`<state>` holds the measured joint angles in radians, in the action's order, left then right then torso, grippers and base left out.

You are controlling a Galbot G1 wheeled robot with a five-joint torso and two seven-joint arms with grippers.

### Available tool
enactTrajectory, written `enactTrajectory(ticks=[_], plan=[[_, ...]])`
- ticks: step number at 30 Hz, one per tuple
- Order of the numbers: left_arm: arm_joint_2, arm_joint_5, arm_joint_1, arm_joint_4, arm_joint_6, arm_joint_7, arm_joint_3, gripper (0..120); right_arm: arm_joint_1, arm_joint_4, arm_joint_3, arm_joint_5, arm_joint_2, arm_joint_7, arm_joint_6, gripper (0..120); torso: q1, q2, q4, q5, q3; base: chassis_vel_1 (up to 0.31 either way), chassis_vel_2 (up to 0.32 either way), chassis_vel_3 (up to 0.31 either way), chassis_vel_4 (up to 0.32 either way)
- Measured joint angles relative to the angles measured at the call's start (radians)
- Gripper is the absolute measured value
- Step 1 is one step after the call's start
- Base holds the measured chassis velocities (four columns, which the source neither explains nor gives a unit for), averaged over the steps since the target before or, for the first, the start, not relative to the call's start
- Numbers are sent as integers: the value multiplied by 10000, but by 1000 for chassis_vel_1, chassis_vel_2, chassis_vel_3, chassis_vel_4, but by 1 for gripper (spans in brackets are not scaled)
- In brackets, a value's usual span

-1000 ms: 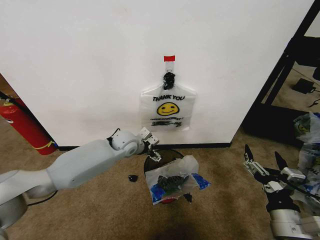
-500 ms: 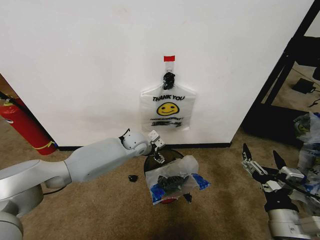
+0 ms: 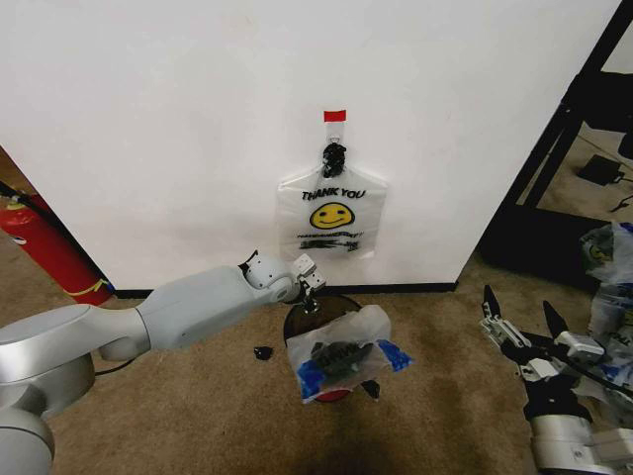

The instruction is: Pick up the garbage bag from the wall and place it over the trash bin.

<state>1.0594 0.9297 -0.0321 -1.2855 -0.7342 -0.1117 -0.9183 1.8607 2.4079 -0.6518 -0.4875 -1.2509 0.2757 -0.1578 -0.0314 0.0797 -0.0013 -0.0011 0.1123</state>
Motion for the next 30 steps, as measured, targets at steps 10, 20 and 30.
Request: enactTrajectory(ticks=[10, 20, 30], plan=[[-1090, 533, -782, -1159, 5, 821, 919, 4, -258, -69, 258, 69, 49, 209, 193, 100, -1, 0, 0, 3, 1, 0, 0, 0, 0], [-1877, 2866, -2350, -2708, -25, 4603, 3324, 0, -642, -67, 641, 106, 240, 591, 516, 100, -1, -1, -3, -1, 2, 0, 0, 0, 0], [-2239, 5051, -4320, -3989, -24, 7564, 5031, 0, -784, -59, 946, 106, 418, 824, 731, 100, -1, 0, 0, 1, 2, 0, 0, 0, 0]])
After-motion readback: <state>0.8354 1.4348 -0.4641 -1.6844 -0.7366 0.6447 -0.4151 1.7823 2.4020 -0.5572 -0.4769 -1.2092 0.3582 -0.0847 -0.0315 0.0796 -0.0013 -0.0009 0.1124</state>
